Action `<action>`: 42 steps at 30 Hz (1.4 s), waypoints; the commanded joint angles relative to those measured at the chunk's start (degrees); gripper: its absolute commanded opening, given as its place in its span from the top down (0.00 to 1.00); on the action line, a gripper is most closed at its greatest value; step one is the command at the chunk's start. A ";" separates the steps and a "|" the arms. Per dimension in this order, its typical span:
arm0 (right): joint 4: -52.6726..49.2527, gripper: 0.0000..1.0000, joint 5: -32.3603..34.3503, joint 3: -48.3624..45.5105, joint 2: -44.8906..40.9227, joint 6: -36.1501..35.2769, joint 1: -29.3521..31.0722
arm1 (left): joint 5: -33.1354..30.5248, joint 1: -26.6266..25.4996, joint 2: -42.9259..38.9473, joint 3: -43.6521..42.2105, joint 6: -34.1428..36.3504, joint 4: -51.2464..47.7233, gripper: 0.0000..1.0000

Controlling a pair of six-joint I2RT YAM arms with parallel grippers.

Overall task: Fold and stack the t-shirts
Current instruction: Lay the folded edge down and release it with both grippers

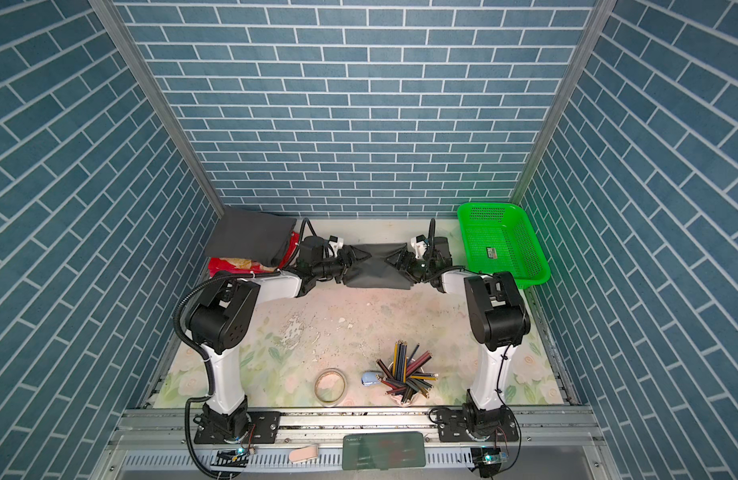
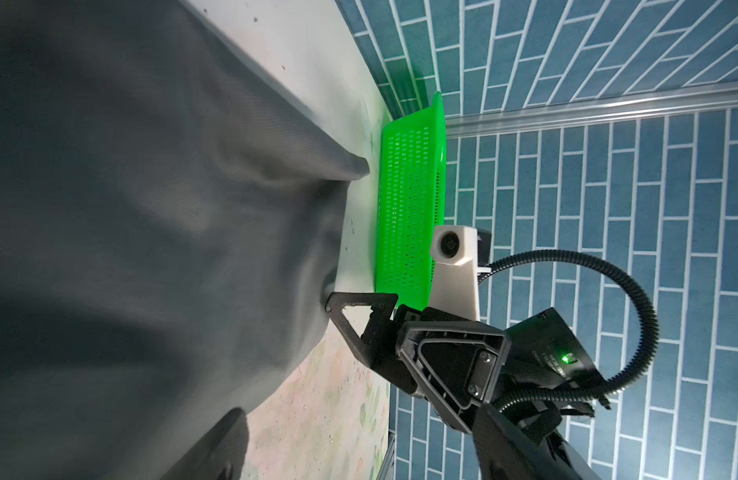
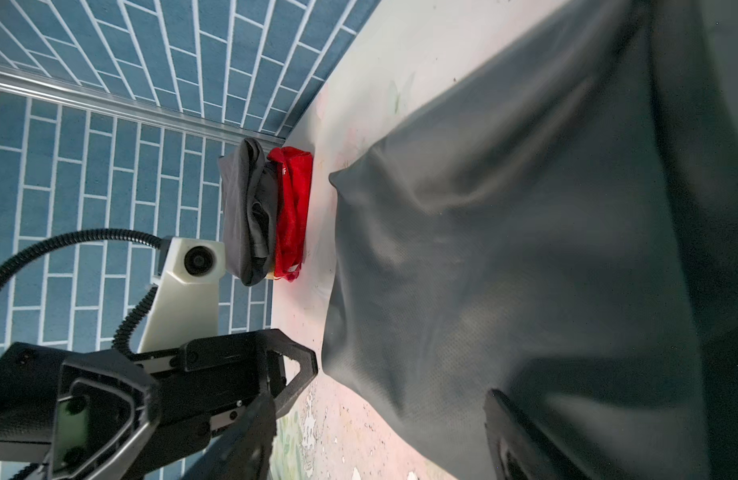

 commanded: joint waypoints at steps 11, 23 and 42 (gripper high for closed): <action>7.93 0.20 0.35 -11.95 2.65 2.37 -3.30 | -0.90 3.71 5.07 -14.20 -0.34 11.39 0.13; -4.01 0.19 0.30 -1.61 -5.54 -5.09 -4.41 | -3.26 4.50 -3.27 -4.40 11.74 -6.94 0.13; 14.70 0.14 -5.62 17.83 16.70 9.24 0.22 | -3.97 2.78 4.18 0.41 1.34 6.35 0.13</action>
